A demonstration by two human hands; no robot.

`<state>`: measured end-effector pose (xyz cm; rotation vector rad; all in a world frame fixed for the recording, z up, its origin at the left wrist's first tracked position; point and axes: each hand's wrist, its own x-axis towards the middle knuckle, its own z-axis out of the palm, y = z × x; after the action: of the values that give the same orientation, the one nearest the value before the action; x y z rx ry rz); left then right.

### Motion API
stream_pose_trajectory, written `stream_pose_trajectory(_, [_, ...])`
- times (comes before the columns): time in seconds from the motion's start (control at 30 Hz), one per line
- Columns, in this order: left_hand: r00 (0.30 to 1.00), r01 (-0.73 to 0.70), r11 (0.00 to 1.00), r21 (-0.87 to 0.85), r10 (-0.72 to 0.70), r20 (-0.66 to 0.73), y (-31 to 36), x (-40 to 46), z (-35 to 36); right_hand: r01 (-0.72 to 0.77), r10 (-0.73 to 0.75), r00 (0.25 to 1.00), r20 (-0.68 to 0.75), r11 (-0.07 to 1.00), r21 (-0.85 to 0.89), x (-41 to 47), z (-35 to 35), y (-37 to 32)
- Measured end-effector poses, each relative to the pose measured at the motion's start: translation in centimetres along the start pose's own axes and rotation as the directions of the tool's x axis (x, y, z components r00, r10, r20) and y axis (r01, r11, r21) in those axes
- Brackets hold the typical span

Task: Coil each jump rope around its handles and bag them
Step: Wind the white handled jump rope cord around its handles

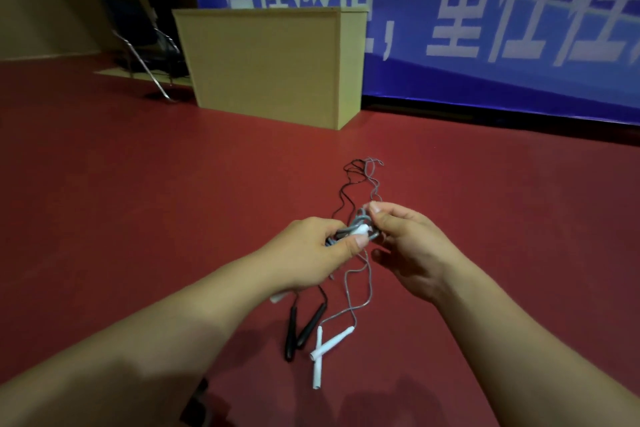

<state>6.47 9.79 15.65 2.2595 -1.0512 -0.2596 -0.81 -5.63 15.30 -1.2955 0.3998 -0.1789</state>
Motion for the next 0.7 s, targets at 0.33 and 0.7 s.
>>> stream_pose_trajectory(0.33, [0.939,0.333,0.868,-0.369,-0.341,0.045,-8.7,-4.0,-1.7,-0.097,0.102,0.990,0.093,0.993,-0.060,3.1,7.3,5.6])
stream_pose_trajectory(0.7, [0.522,0.319,0.001,-0.948,-0.835,0.175,-21.6,-16.2,7.3,-0.112,0.357,0.866,0.351,0.821,-0.559,2.3,17.7,22.2])
